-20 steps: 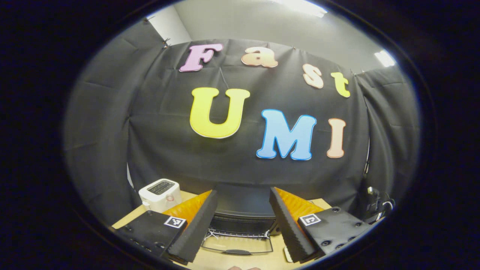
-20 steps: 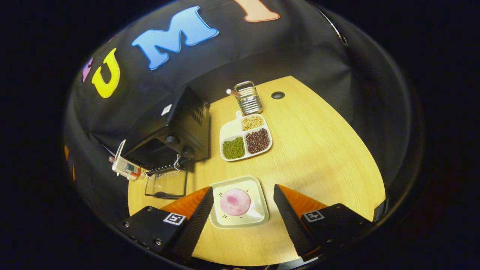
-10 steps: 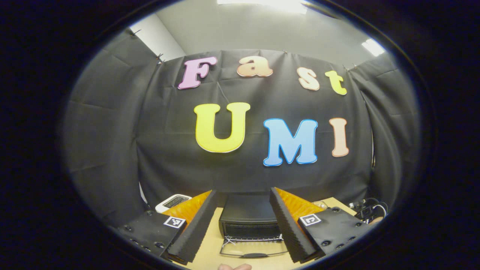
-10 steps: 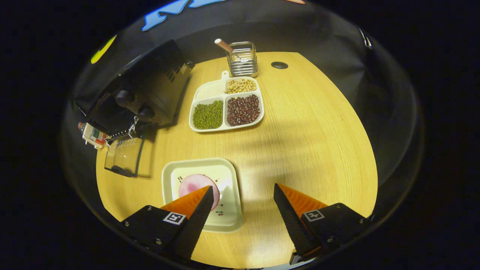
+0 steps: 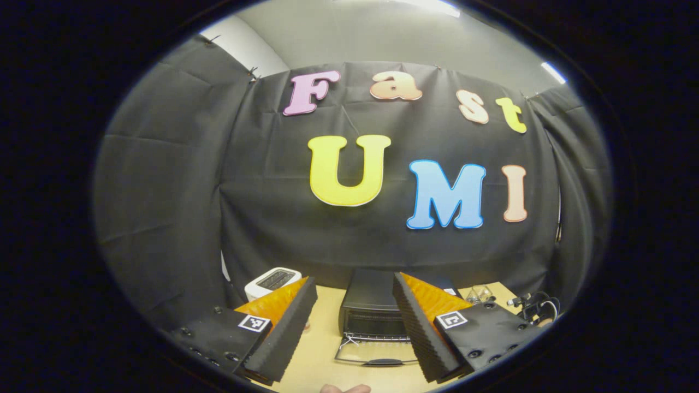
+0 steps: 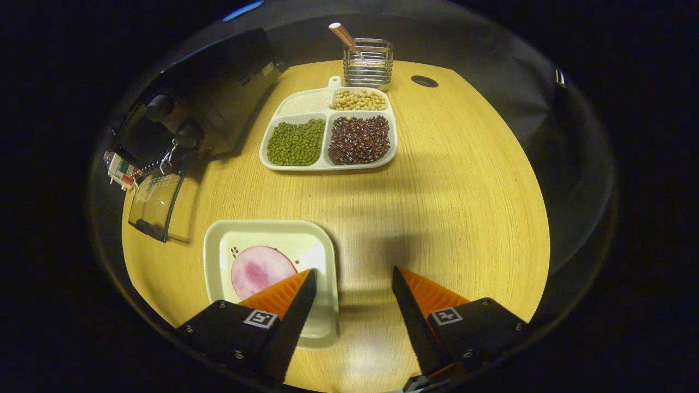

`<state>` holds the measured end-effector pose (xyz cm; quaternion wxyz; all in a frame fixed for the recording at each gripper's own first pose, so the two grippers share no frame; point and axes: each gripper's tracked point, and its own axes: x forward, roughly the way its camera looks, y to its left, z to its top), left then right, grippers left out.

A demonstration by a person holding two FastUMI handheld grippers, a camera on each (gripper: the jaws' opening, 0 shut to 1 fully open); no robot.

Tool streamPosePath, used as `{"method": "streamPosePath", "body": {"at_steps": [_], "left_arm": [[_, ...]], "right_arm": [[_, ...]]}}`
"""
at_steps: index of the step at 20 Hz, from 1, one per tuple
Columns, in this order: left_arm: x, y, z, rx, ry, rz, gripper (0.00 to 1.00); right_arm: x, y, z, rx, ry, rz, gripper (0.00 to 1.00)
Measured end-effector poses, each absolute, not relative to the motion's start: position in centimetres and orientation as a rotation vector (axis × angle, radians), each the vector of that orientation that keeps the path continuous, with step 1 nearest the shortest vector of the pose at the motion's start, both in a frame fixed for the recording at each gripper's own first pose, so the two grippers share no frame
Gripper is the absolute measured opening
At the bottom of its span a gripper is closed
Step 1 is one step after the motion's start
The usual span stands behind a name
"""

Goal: Open the electric oven with the left hand, put the food in, and close the electric oven.

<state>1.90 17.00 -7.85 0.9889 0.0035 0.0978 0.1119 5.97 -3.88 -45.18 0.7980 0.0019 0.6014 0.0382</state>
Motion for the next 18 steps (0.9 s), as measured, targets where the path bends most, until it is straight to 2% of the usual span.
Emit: {"method": "streamPosePath", "body": {"at_steps": [1,2,4,5,7,13,14,15,16,17,18], "left_arm": [[1.9,16.9,-8.3,-0.002,0.202,0.225,0.97],[2.0,16.8,-8.4,-0.011,0.205,0.222,0.99],[2.1,16.5,-8.1,-0.017,0.203,0.214,0.99],[2.2,16.3,-8.1,-0.016,0.2,0.207,0.99],[2.2,15.9,-7.9,-0.005,0.195,0.191,0.99],[1.8,16.2,-7.9,0.002,0.206,0.194,0.99],[1.8,16.2,-7.8,-0.002,0.209,0.195,0.95],[1.7,16.3,-7.9,-0.005,0.212,0.196,0.99],[1.7,16.1,-7.8,-0.008,0.213,0.195,0.95],[1.8,16.0,-7.8,-0.009,0.214,0.192,0.99],[2.0,15.8,-7.7,-0.008,0.213,0.189,0.99]], "right_arm": [[5.8,-3.4,-45.4,0.01,1.299,0.096,0.67],[5.6,-2.5,-45.6,0.036,1.305,0.116,0.55],[4.5,-2.2,-45.4,0.022,1.378,0.112,0.12],[4.0,-2.1,-46.7,0.031,1.385,0.11,0.12],[4.0,-2.1,-45.7,0.025,1.398,0.152,0.01],[1.8,-1.5,-45.6,0.245,1.42,0.2,0.01],[1.7,-1.3,-45.5,0.298,1.413,0.203,0.01],[1.5,-1.2,-45.5,0.349,1.408,0.203,0.01],[1.6,-1.0,-45.5,0.404,1.397,0.205,0.01],[1.5,-0.8,-45.4,0.456,1.382,0.213,0.01],[1.3,-0.7,-45.4,0.497,1.378,0.215,0.01]]}}
